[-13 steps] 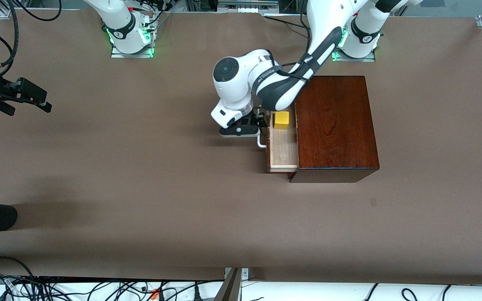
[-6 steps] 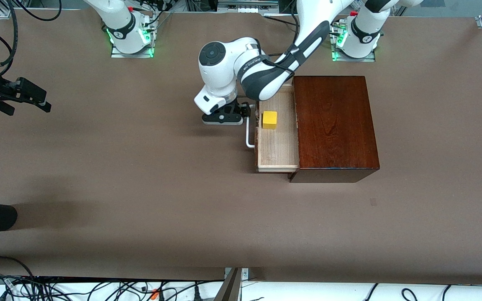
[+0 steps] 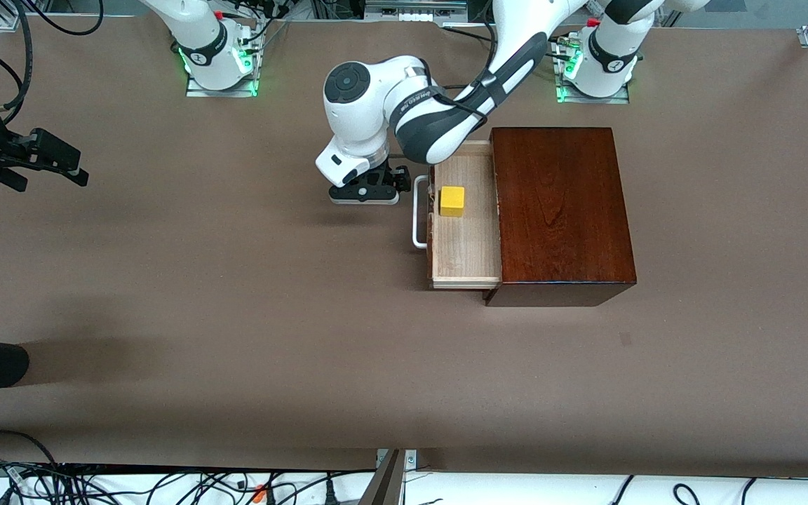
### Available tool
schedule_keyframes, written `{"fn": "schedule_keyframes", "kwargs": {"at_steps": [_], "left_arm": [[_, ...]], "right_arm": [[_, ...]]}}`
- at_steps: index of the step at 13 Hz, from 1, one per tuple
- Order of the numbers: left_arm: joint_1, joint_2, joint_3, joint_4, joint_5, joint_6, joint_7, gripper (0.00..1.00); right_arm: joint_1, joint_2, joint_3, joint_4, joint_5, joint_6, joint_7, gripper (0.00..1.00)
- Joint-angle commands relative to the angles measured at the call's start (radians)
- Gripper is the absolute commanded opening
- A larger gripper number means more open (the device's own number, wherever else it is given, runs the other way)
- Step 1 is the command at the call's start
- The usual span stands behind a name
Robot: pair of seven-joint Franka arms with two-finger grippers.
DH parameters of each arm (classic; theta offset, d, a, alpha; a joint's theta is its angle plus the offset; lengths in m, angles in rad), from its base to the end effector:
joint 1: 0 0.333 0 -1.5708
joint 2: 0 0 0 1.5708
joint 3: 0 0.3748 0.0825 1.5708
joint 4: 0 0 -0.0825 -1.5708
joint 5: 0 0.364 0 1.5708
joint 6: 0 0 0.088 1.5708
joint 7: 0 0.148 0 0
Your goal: Open drawer, take yellow block, close drawer
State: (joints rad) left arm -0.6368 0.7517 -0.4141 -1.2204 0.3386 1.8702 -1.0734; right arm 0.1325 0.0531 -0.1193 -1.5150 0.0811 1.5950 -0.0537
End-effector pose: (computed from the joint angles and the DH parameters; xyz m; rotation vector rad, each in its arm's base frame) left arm 0.4799 -0.5883 0.3555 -3.0837 -0.0158 -0.0215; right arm 0.5577 0.0212 0.6414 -3.0654 -0.1016 -0.0441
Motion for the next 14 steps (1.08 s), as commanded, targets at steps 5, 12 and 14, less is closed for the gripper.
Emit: {"fn": "schedule_keyframes", "kwargs": {"at_steps": [5, 12, 14], "left_arm": [[0.202, -0.297, -0.003, 0.000, -0.143, -0.370, 0.309, 1.00], [0.580, -0.635, -0.002, -0.310, -0.300, -0.384, 0.683, 1.00], [0.646, -0.681, 0.012, -0.346, -0.303, -0.387, 0.804, 1.00]], "right_arm": [[-0.001, -0.024, 0.067, 0.006, 0.012, -0.119, -0.046, 1.00], [0.021, -0.009, 0.370, 0.007, 0.006, -0.127, -0.077, 1.00], [0.070, 0.037, 0.418, 0.007, 0.006, -0.083, -0.089, 1.00]]}}
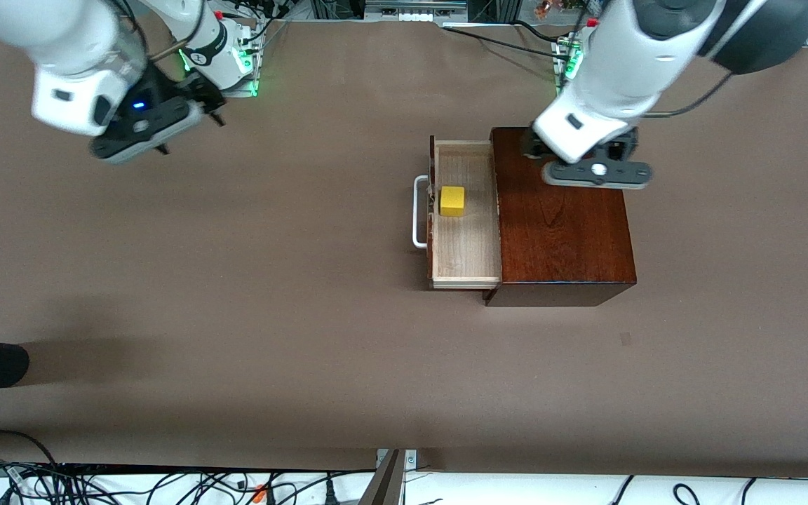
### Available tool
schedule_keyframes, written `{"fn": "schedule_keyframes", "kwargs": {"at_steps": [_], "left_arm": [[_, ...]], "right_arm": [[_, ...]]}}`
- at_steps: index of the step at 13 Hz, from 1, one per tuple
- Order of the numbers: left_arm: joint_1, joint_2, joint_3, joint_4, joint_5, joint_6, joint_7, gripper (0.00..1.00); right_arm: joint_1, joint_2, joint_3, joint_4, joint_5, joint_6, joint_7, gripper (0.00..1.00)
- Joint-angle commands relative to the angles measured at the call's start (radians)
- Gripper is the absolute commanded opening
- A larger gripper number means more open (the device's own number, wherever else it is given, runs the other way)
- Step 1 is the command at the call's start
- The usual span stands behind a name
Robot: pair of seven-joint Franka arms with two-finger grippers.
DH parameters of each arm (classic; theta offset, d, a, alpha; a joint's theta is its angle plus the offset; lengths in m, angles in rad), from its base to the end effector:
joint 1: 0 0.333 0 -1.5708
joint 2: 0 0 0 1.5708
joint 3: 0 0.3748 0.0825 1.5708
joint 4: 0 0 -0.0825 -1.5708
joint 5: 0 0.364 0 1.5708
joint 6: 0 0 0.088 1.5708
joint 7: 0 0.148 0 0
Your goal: Open drawer, take yellow block, close drawer
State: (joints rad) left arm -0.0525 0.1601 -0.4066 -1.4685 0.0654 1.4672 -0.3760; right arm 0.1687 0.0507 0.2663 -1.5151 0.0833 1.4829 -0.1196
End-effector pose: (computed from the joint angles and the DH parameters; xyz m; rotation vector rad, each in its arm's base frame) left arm 0.5231 -0.2256 0.5975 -3.0700 0.1247 0.2075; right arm 0.4859 0.2354 0.6343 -2.9370 -0.8426 0.1456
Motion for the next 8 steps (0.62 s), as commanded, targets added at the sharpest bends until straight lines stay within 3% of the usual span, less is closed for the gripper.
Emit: {"fn": "schedule_keyframes", "kwargs": {"at_steps": [1, 5, 8], "left_arm": [[0.056, -0.102, 0.058, -0.104, -0.032, 0.009, 0.159, 1.00], [-0.021, -0.116, 0.314, -0.104, -0.059, -0.002, 0.391, 1.00], [-0.038, -0.114, 0.442, -0.105, -0.104, -0.002, 0.517, 1.00]], "right_arm": [[0.081, 0.069, 0.037, 0.007, 0.003, 0.069, -0.025, 1.00], [0.305, 0.214, 0.037, 0.032, -0.123, 0.291, -0.025, 1.00], [0.422, 0.387, 0.037, 0.188, -0.227, 0.341, -0.028, 1.00]]}}
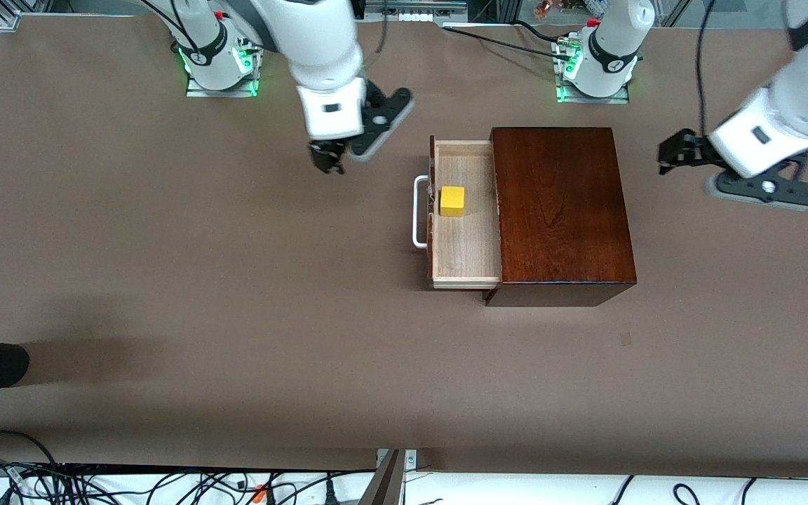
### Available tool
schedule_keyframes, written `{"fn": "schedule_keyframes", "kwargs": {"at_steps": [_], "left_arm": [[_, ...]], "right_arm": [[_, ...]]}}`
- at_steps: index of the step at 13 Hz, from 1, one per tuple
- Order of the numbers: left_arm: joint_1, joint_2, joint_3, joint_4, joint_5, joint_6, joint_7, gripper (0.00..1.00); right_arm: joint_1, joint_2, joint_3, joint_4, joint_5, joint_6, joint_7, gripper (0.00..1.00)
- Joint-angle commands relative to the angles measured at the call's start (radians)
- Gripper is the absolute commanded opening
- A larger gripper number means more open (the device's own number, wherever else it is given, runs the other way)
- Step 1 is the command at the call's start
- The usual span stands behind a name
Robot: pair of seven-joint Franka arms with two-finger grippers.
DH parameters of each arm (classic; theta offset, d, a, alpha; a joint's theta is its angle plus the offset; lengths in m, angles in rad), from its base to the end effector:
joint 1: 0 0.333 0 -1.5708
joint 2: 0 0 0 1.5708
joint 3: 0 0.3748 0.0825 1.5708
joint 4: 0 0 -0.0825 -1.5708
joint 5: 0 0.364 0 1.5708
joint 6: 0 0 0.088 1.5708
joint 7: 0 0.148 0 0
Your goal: Open drawer, take yellow block, close drawer
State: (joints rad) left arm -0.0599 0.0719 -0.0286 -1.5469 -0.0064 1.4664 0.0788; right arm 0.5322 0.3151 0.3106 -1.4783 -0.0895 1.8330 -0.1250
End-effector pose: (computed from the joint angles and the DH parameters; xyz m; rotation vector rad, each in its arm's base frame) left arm 0.5391 -0.0482 0.6062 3.1138 -0.2615 -0.2386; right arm 0.4671 0.4658 0.5274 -2.7541 -1.4544 -0.0757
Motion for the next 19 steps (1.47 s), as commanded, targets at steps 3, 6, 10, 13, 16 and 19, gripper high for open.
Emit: {"fn": "schedule_keyframes", "kwargs": {"at_steps": [3, 6, 10, 13, 16, 19], "left_arm": [[-0.060, -0.027, 0.088, -0.025, -0.036, 0.003, 0.039, 1.00], [-0.098, -0.032, 0.110, -0.022, -0.035, 0.000, -0.036, 1.00], [-0.092, -0.031, 0.107, -0.015, -0.035, 0.000, -0.036, 1.00], [-0.092, -0.026, 0.105, -0.007, -0.037, 0.002, -0.037, 1.00], [-0.092, -0.021, 0.105, 0.010, -0.035, 0.014, -0.037, 1.00], [-0.095, -0.020, 0.102, 0.013, -0.024, 0.018, -0.039, 1.00]], "right_arm": [[0.149, 0.274, -0.007, 0.285, -0.163, 0.031, -0.022, 1.00], [0.175, 0.353, -0.007, 0.308, -0.240, 0.119, -0.082, 1.00], [0.176, 0.400, -0.007, 0.308, -0.240, 0.166, -0.186, 1.00], [0.196, 0.435, -0.008, 0.308, -0.242, 0.187, -0.206, 1.00], [0.221, 0.466, -0.010, 0.308, -0.245, 0.203, -0.202, 1.00], [0.230, 0.486, -0.011, 0.308, -0.251, 0.219, -0.199, 1.00]]}}
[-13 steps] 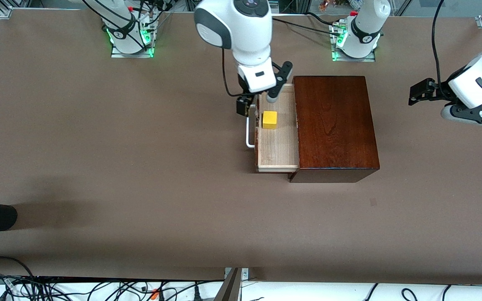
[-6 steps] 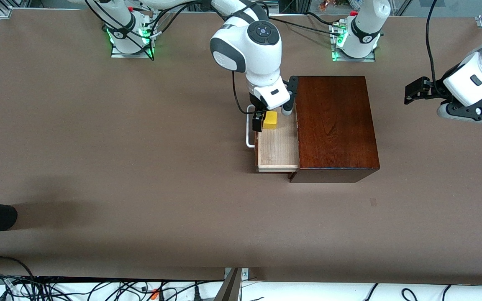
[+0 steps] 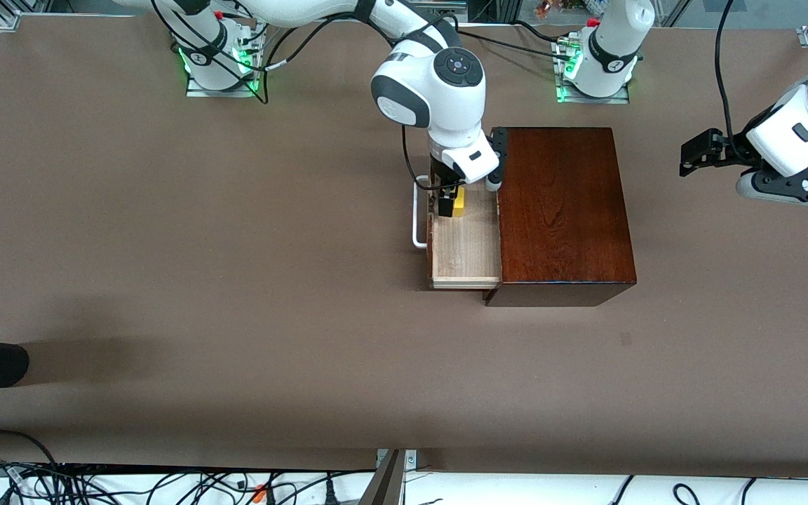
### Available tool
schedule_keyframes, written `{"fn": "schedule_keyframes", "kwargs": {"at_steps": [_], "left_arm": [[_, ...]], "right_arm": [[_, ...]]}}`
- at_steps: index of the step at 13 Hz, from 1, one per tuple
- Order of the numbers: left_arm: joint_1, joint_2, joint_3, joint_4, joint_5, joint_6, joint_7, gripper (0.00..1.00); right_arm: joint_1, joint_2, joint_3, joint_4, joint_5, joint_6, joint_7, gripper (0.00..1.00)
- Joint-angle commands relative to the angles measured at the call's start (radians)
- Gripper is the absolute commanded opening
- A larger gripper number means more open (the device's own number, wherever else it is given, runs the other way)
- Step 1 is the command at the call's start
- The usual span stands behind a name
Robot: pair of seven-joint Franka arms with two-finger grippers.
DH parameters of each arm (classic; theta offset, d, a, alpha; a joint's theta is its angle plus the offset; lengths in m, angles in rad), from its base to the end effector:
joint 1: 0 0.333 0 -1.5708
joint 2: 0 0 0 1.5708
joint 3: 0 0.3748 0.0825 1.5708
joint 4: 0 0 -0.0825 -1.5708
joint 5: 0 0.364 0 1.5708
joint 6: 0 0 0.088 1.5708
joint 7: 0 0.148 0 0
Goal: Open drawer, take yellow block, close drawer
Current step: 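Reach into the drawer and grasp the yellow block with the right gripper, then lift the yellow block out of the drawer with the right gripper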
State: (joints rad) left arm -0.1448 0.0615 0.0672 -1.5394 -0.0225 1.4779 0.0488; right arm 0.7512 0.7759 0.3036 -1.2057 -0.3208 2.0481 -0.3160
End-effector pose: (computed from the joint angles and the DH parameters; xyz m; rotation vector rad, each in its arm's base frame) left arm 0.5388 -0.0466 0.6159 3.1128 -0.1979 -0.1922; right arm 0.4710 0.6316 0.3474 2.3537 2.0054 0.1903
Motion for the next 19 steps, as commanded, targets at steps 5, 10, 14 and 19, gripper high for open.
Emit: {"fn": "schedule_keyframes", "kwargs": {"at_steps": [5, 10, 14, 19], "left_arm": [[-0.010, 0.000, 0.006, 0.007, -0.005, 0.008, -0.010, 1.00], [-0.009, 0.001, 0.005, 0.004, -0.008, 0.048, -0.012, 1.00], [-0.007, 0.000, 0.005, 0.004, -0.016, 0.050, -0.012, 1.00], [-0.007, 0.000, 0.005, 0.005, -0.017, 0.050, -0.010, 1.00]], "right_arm": [[0.014, 0.060, -0.006, 0.035, -0.053, 0.044, -0.012, 1.00], [0.013, 0.052, -0.006, 0.035, -0.067, 0.032, -0.015, 0.33], [0.008, 0.045, -0.004, 0.037, -0.064, 0.021, -0.003, 0.00], [0.004, 0.005, 0.003, 0.202, 0.006, -0.245, 0.006, 0.00]]}}
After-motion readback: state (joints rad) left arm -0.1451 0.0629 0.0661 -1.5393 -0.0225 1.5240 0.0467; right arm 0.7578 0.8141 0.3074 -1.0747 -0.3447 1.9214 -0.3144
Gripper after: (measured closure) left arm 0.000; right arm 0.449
